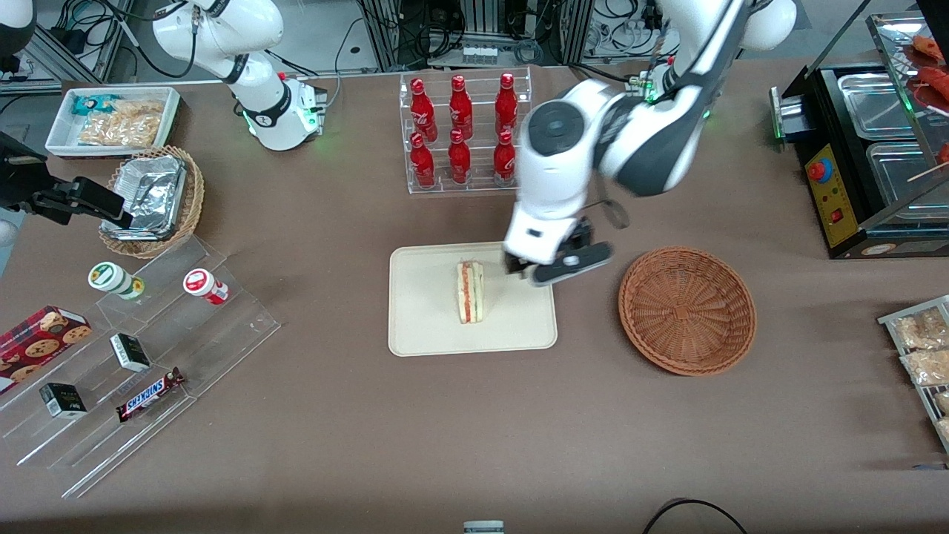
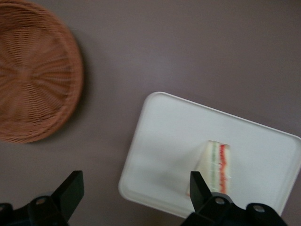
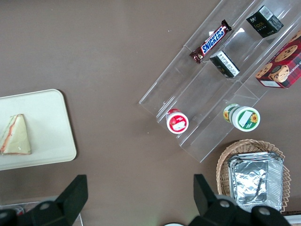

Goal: Place sandwich from basket to tray
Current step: 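Carry the sandwich over the cream tray and lower it down, then open the left gripper to release the sandwich on the tray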

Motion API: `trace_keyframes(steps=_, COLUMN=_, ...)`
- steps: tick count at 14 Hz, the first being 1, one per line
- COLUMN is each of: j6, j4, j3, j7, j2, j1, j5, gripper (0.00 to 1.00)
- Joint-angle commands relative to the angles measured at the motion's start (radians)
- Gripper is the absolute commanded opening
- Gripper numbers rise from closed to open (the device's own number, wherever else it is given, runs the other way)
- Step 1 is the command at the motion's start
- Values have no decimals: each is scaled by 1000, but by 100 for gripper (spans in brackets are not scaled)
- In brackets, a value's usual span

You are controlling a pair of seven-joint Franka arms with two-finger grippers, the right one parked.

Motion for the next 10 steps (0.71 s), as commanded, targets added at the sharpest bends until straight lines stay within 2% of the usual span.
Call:
trace_keyframes(steps=1, j6=-129, j4=-65, j3=101, j7=10, j2=-146, j1=-8, j5=-22, gripper=100)
trace_keyframes(steps=4, j6=-241, j4=-68, j3=207, j7=191, j2=-197, j1=-8, j5=-28, gripper=100)
trace_keyframes(steps=10, j6=-324, j4=-63, j3=403, j7=525, j2=-274, j1=-9, j5=-37, gripper=100)
